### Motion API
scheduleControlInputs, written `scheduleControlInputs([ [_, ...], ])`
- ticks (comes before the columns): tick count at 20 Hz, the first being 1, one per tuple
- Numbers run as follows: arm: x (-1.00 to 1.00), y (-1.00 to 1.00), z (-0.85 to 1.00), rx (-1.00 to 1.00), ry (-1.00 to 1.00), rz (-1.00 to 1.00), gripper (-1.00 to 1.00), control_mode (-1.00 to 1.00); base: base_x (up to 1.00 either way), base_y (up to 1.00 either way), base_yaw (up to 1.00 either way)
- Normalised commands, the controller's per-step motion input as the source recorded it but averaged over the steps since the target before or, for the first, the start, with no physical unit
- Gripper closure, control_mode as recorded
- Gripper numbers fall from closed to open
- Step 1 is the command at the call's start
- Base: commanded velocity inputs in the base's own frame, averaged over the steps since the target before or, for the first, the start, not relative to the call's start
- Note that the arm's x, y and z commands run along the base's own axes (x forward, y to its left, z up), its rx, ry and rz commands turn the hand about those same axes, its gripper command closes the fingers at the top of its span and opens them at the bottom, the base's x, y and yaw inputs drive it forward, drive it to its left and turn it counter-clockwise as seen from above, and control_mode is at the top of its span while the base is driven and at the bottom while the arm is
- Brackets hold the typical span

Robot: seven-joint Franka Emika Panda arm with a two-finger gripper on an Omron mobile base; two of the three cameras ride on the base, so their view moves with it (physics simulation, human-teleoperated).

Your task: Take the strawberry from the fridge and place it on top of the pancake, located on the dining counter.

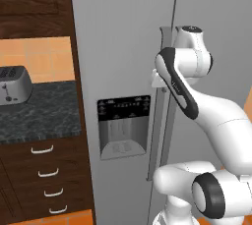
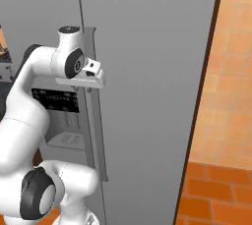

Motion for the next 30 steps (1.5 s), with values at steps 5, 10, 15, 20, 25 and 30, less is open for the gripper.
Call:
scheduleControlInputs([
  [5, -0.04, 0.00, 0.00, 0.00, 0.00, 0.00, -1.00, 1.00, -0.05, -0.04, 0.00],
  [10, 0.00, 0.00, 0.00, 0.00, 0.00, 0.00, -1.00, 1.00, -0.69, -0.54, -0.02],
  [15, 0.00, 0.00, 0.00, 0.00, 0.00, 0.00, -1.00, 1.00, -0.59, 0.01, 0.00],
  [20, 0.00, 0.00, 0.00, 0.00, 0.00, 0.00, -1.00, 1.00, -0.37, 0.08, 0.00],
  [25, 0.00, 0.00, 0.00, 0.00, 0.00, 0.00, -1.00, 1.00, -0.04, 0.21, 0.00],
  [30, 0.00, 0.00, 0.00, 0.00, 0.00, 0.00, -1.00, 1.00, -0.11, 0.11, 0.00],
])
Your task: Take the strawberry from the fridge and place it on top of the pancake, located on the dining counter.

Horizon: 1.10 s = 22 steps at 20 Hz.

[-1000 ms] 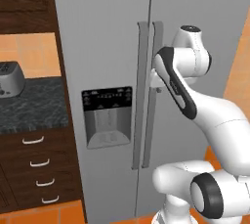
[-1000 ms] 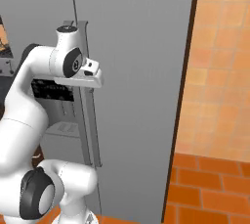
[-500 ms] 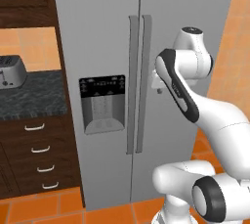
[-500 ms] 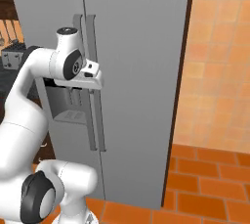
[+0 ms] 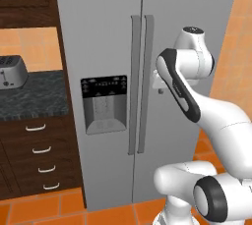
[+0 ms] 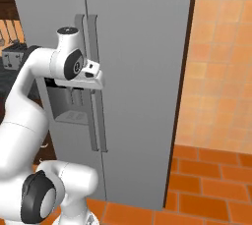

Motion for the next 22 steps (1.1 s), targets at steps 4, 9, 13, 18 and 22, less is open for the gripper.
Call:
scheduleControlInputs([
  [4, 0.00, 0.00, 0.00, 0.00, 0.00, 0.00, -1.00, 1.00, -0.21, 0.14, 0.00],
  [9, 0.00, 0.00, 0.00, 0.00, 0.00, 0.00, -1.00, -1.00, -0.13, 0.07, 0.00],
  [13, 0.23, 0.05, -0.03, 0.02, -0.40, 0.04, -1.00, -1.00, 0.00, 0.00, 0.00],
  [18, 0.23, 0.07, 0.01, 0.04, -0.72, 0.09, -1.00, -1.00, 0.00, 0.00, 0.00],
  [22, 0.47, 0.03, 0.00, 0.00, -0.21, -0.03, -1.00, -1.00, 0.00, 0.00, 0.00],
])
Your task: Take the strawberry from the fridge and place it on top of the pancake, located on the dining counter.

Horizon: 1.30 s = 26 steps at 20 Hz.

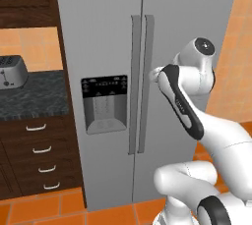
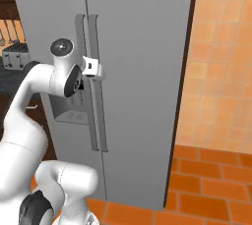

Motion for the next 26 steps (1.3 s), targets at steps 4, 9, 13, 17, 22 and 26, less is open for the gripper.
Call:
scheduleControlInputs([
  [4, 0.73, 0.14, -0.05, 0.00, -0.02, 0.00, -1.00, -1.00, 0.00, 0.00, 0.00],
  [9, 0.57, 0.15, 0.00, 0.02, -0.11, 0.00, -1.00, -1.00, 0.00, 0.00, 0.00],
  [13, 0.52, 0.01, 0.16, 0.08, -0.17, 0.00, -1.00, -1.00, 0.00, 0.00, 0.00],
  [17, 0.66, 0.00, 0.13, 0.09, -0.02, 0.00, -1.00, -1.00, 0.00, 0.00, 0.00],
  [22, 0.57, 0.00, 0.11, 0.02, 0.00, 0.00, -1.00, -1.00, 0.00, 0.00, 0.00],
  [26, 0.58, 0.00, 0.15, 0.00, 0.00, 0.03, -1.00, -1.00, 0.00, 0.00, 0.00],
])
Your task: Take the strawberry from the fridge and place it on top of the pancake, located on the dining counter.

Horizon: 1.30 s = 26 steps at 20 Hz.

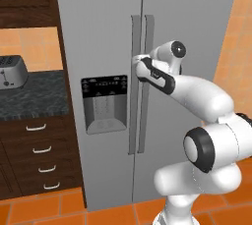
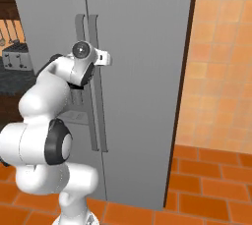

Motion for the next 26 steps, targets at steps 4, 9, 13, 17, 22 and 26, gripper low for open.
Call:
scheduleControlInputs([
  [4, 0.43, 0.00, 0.14, 0.00, -0.06, 0.06, -1.00, -1.00, 0.00, 0.00, 0.00],
  [9, 0.46, 0.00, 0.01, 0.02, -0.06, 0.04, -1.00, -1.00, 0.00, 0.00, 0.00],
  [13, 0.45, 0.05, 0.00, 0.04, -0.16, 0.01, -1.00, -1.00, 0.00, 0.00, 0.00],
  [17, 0.27, 0.04, 0.00, 0.10, -0.34, 0.00, -1.00, -1.00, 0.00, 0.00, 0.00],
  [22, 0.24, 0.05, 0.00, 0.10, -0.35, 0.00, -1.00, -1.00, 0.00, 0.00, 0.00],
  [26, 0.41, 0.60, 0.00, 0.03, -0.19, 0.00, -1.00, -1.00, 0.00, 0.00, 0.00],
])
